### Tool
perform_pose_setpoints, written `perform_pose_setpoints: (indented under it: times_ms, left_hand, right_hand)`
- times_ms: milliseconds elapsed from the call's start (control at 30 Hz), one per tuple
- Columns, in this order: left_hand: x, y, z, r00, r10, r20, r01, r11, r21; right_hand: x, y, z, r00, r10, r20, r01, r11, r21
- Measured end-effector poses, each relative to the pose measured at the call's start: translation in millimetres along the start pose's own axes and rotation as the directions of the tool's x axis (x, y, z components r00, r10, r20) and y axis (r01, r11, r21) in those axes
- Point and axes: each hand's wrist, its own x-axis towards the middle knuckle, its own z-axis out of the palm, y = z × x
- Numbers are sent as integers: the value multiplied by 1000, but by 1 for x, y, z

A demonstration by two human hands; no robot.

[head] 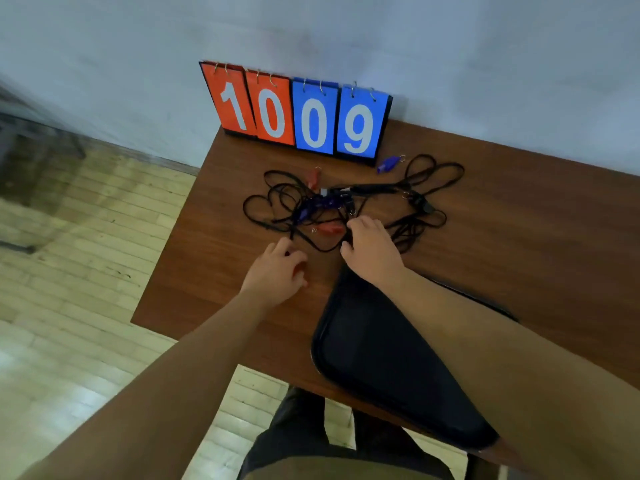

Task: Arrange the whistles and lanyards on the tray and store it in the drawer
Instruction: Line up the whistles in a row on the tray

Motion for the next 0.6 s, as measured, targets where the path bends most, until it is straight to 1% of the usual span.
perform_pose_setpoints:
  times_ms: [100,167,267,333,400,500,600]
  left_hand:
    - [14,-16,1,990,141,27,-141,990,0]
    - [17,-25,4,976,211,48,-210,978,-20]
    - [15,-36,10,937,340,78,-342,940,18]
    - [17,-42,11,917,391,79,-393,919,19]
    - [21,-44,9,908,412,80,-413,911,-1]
    - [24,-45,9,890,453,49,-453,891,-12]
    - [21,-44,9,886,464,15,-464,886,-3]
  right_hand:
    - [20,-10,12,1000,5,-20,-6,999,-50]
    - [29,-14,21,1000,23,-18,-24,996,-81]
    - [35,-20,32,996,71,-62,-79,988,-130]
    - [39,-25,34,991,110,-82,-120,983,-138]
    - [42,-27,35,987,128,-96,-140,981,-131]
    - [39,-28,31,980,158,-124,-168,983,-73]
    - [23,-28,22,964,231,-132,-218,970,108]
